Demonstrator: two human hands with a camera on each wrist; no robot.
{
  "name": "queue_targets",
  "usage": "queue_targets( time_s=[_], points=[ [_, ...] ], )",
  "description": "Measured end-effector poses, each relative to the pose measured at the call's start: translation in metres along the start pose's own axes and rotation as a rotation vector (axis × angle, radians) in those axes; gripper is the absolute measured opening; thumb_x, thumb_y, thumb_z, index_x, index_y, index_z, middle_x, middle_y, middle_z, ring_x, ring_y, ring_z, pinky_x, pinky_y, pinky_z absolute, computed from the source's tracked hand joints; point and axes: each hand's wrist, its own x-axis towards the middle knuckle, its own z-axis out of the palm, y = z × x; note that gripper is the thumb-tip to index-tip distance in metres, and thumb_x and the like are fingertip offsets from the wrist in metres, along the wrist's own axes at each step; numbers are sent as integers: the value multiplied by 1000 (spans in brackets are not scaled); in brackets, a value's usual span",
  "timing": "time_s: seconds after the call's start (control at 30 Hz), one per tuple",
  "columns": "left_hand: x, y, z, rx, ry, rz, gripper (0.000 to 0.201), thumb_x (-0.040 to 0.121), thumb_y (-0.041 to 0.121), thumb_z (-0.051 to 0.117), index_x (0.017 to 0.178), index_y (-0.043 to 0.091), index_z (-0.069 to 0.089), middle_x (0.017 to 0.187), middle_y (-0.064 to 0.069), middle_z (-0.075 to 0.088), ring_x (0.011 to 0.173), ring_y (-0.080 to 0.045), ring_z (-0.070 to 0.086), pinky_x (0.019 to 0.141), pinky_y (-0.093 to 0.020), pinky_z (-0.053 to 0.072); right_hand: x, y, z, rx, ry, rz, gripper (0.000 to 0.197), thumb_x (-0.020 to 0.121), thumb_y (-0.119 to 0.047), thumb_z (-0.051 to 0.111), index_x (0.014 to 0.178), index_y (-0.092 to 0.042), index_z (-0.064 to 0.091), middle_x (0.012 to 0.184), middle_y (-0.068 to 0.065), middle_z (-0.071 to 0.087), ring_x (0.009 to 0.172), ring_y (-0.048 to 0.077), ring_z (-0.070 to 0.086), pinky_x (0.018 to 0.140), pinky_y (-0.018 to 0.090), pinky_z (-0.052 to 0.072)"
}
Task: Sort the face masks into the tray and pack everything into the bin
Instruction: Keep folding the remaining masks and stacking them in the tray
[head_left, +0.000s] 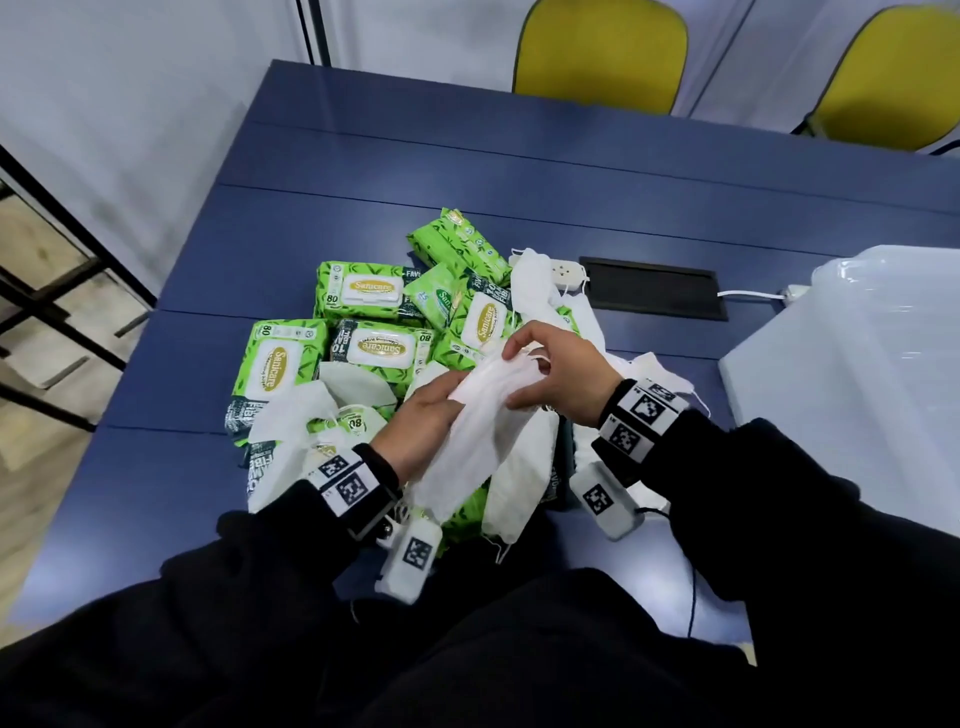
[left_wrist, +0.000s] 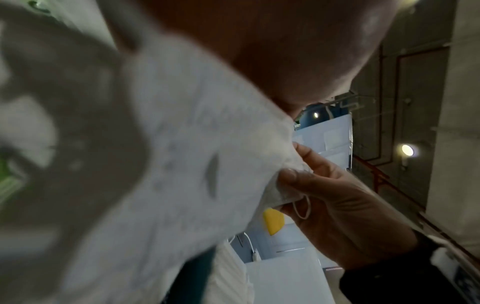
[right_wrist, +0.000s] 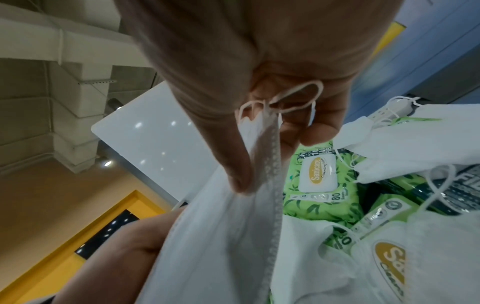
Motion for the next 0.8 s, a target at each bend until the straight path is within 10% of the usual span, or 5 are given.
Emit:
queue_targets(
  time_s=[0.2,0.47,0.63,0.8],
  points=[
    [-1,-9,11,60,-75,45,37,94,51,64,121,27,65,118,5,73,115,-15,66,105,-43,49,-4,9,9,-48,21,22,48,60,-14,93,94,-28,63,74,-8,52,67,7,45,63,25,40],
    [10,-17,-16,3,187,-75,45,92,16,70,134,16,52,127,-2,67,114,-24,64,105,-52,49,33,36,-12,91,351,139,34,73,-44,87,87,-30,59,77,-9,63,70,16,59,67,32,46],
    [11,-18,-31,-238,334,-131,45,92,-5,62,134,2,51,128,-18,66,116,-33,65,104,-50,50,48,60,2,-661,-312,256,53,70,-46,89,110,-23,63,100,-4,61,99,20,60,75,27,40],
    [3,-22,-34,-263,345,-128,53,84,4,70,134,8,51,127,-13,67,118,-33,64,106,-54,48,41,78,24,-775,-393,229,86,51,-37,97,116,-25,43,108,3,57,96,26,58,74,32,48]
  ],
)
